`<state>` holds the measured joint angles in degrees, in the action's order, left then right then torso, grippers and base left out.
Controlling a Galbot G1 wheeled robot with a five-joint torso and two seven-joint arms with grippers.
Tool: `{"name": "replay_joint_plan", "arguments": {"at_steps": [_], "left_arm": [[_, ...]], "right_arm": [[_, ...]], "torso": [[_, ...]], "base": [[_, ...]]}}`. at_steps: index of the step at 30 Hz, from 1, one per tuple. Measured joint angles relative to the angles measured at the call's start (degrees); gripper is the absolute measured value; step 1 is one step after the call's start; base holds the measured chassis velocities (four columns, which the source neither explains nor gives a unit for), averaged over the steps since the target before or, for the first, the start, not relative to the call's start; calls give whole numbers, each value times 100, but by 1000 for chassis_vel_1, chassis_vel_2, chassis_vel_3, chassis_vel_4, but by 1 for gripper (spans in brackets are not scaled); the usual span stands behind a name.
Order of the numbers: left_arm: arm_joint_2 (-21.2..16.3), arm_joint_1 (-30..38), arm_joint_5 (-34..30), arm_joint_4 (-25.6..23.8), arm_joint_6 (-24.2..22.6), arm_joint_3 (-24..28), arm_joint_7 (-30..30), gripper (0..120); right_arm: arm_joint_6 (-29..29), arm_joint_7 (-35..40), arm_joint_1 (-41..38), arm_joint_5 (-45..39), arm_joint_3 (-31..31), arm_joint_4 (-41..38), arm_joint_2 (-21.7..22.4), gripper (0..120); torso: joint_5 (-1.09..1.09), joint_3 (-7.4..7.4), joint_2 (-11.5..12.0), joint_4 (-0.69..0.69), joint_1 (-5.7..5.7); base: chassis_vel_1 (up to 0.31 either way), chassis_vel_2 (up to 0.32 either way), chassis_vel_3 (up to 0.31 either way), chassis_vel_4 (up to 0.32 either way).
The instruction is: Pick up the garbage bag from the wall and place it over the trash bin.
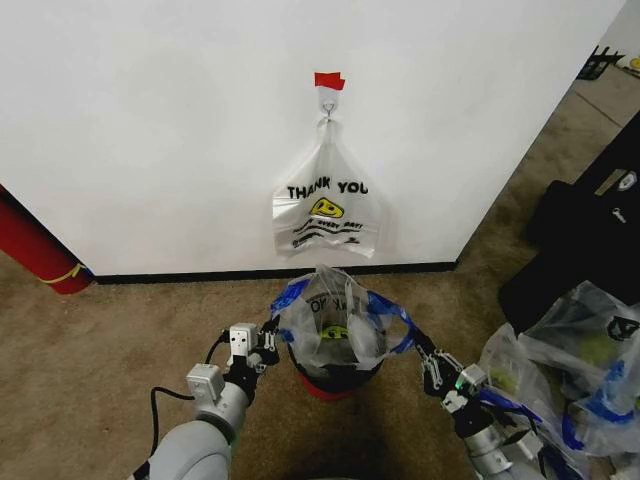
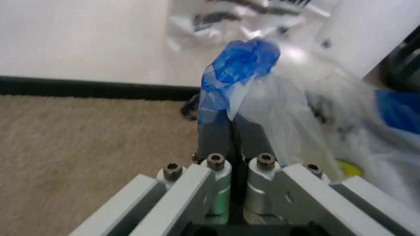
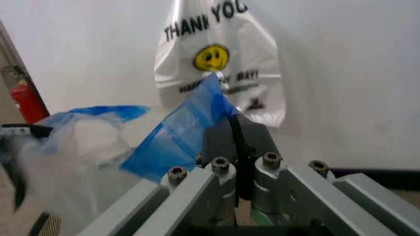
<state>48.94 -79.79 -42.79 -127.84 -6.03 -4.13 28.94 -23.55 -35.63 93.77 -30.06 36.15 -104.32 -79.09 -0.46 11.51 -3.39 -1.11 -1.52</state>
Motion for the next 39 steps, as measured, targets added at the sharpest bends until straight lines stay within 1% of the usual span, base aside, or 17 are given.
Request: {"name": "replay_joint_plan", "arguments": {"at_steps": [4, 7, 14, 20, 24, 31, 36, 39], "left_arm": [[-61, -394, -39, -75, -82, -110, 9, 0], [-58, -542, 17, -56, -94, -115, 9, 0], [-66, -789, 95, -140, -193, -59, 31, 0], [-198, -979, 104, -125, -250, -126, 23, 0], [-296, -1021, 106, -47, -286, -137, -25, 0], [-369, -804, 123, 151, -367, 47, -89, 0], [-432, -905, 130, 89, -335, 6, -127, 0], [-493, -1068, 130, -36, -287, -113, -144, 0]], "right_arm": [[-93, 16, 160, 20, 48, 208, -41, 0], [-127, 11, 181, 20, 53, 301, -72, 0], [-142, -22, 141, 138, -11, 494, -97, 0], [-147, -55, 17, 272, -64, 733, 18, 0], [-128, -52, -74, 363, -64, 883, 124, 0], [21, 34, -329, 434, -99, 1075, 252, 0], [15, -91, -307, 417, -154, 1048, 345, 0], [-43, -327, -213, 329, -131, 1013, 451, 0]], "torso": [[1, 0, 0, 0, 0], [1, 0, 0, 0, 0], [1, 0, 0, 0, 0], [0, 0, 0, 0, 0], [0, 0, 0, 1, 0], [1, 1, 0, 0, 0], [1, 1, 1, 1, -1], [0, 1, 1, 0, 0]], "base": [[0, 0, 0, 0], [0, 0, 0, 0], [0, 0, 0, 0], [0, 0, 0, 0], [0, 0, 0, 0], [0, 0, 0, 0], [0, 0, 0, 0], [0, 0, 0, 0]]}}
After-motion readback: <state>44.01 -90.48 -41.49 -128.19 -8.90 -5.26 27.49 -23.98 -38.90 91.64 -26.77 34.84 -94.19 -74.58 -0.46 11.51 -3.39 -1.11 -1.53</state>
